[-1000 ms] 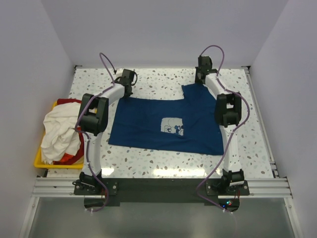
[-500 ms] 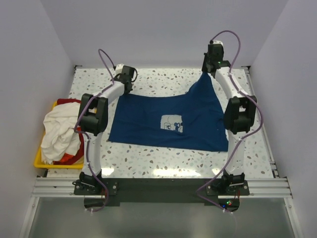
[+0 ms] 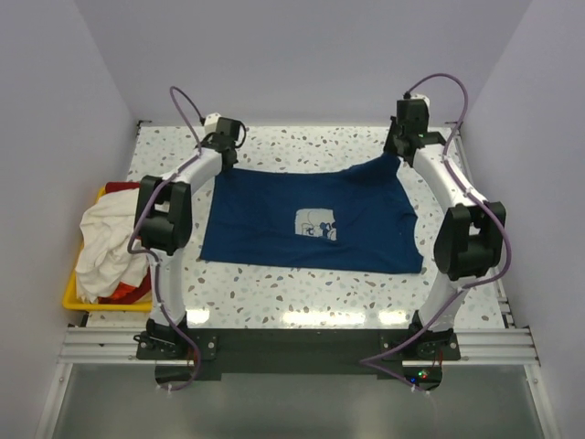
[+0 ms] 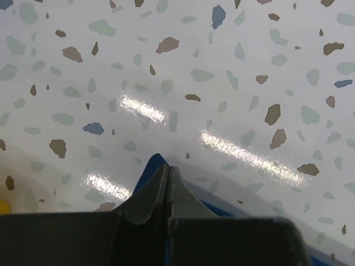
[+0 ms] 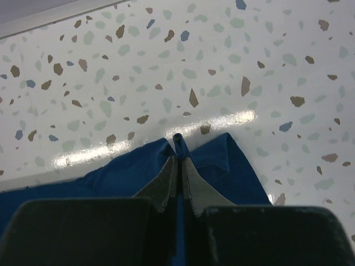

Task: Fold and stack the t-shirts
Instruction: Fold the tshirt

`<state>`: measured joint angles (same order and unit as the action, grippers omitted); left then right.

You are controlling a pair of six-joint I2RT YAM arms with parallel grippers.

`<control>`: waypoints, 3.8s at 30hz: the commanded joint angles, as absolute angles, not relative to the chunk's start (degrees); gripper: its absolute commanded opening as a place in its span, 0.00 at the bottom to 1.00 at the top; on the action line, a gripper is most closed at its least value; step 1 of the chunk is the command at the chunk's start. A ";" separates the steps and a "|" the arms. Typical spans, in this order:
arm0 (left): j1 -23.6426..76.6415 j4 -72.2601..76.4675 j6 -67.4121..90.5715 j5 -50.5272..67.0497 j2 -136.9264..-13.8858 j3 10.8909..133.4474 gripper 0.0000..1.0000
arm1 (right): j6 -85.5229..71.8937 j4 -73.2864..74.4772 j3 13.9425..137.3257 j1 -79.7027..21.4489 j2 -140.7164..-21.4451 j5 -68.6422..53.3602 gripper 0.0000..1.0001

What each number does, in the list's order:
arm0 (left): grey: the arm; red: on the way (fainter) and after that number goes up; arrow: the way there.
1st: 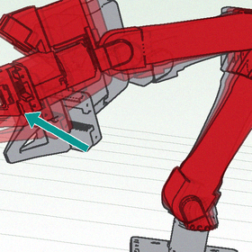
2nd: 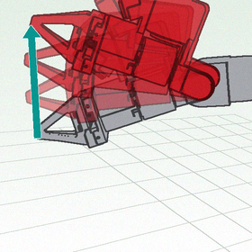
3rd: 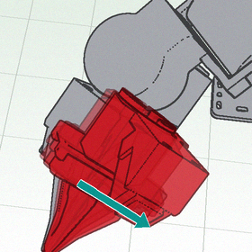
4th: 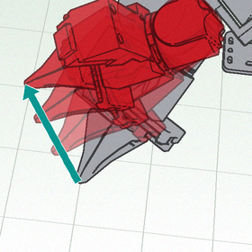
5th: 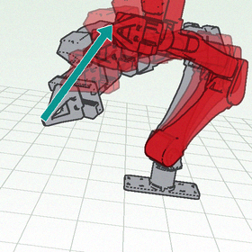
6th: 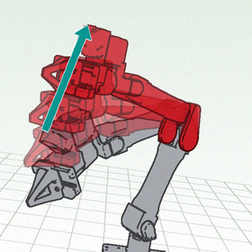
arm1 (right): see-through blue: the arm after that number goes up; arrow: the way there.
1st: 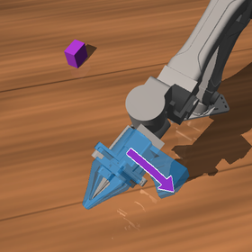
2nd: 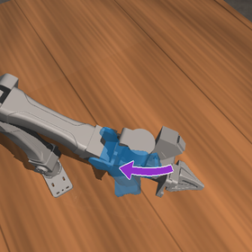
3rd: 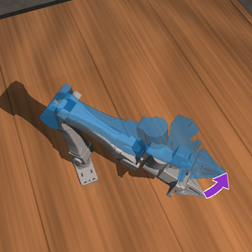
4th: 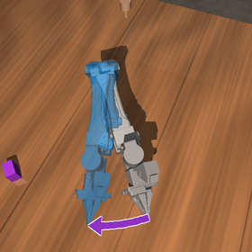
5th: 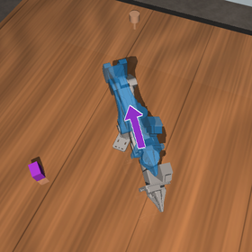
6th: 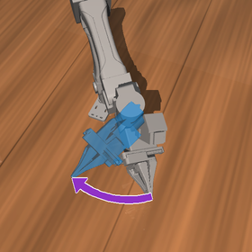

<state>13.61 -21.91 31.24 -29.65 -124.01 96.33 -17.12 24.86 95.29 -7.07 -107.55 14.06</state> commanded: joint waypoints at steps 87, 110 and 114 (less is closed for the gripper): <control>26.37 -6.94 47.11 -14.69 -90.18 54.06 0.37 | -27.78 19.43 47.02 -6.94 -70.83 0.09 0.39; 24.35 -14.33 33.05 -5.54 -75.59 55.90 0.50 | -27.95 10.11 47.02 -10.63 -86.66 0.88 0.43; 24.35 -13.54 33.13 -4.84 -75.93 55.11 0.50 | -28.21 10.45 46.67 -11.16 -85.35 0.88 0.28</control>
